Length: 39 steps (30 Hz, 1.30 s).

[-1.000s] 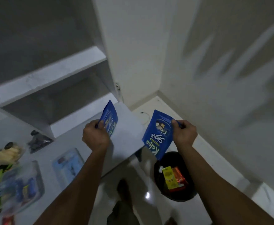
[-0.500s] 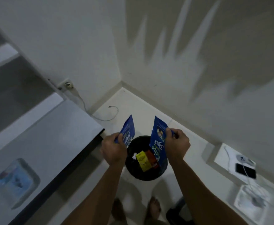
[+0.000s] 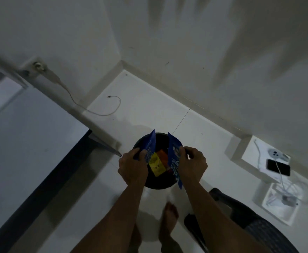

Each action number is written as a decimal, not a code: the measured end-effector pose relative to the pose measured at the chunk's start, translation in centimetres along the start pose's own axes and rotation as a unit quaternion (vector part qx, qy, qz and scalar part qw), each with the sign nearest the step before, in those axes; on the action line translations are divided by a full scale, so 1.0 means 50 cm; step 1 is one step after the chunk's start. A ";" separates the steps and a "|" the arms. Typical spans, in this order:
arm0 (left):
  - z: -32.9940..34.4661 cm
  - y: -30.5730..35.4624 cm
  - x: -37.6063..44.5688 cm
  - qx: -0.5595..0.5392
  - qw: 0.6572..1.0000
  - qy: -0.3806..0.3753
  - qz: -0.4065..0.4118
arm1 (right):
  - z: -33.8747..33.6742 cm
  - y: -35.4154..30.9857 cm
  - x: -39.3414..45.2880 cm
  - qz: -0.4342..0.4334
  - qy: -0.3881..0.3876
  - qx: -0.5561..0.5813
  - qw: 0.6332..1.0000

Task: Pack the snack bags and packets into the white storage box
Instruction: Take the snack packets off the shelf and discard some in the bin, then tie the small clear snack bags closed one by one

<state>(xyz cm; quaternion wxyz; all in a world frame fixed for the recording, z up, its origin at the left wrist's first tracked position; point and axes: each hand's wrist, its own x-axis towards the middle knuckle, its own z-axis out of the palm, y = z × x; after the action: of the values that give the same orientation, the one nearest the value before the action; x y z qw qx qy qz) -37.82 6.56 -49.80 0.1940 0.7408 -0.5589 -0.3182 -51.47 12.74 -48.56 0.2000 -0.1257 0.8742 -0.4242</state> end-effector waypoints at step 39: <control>-0.802 -0.158 -0.235 -0.289 0.939 0.185 -0.015 | -0.071 -0.465 -0.561 -0.236 -0.384 0.076 0.889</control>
<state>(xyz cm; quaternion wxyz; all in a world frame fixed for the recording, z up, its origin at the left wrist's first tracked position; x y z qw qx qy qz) -6.70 17.39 -22.94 0.4953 0.7070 -0.3854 -0.3261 -26.98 11.96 -21.33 0.4233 -0.4658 0.6386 -0.4426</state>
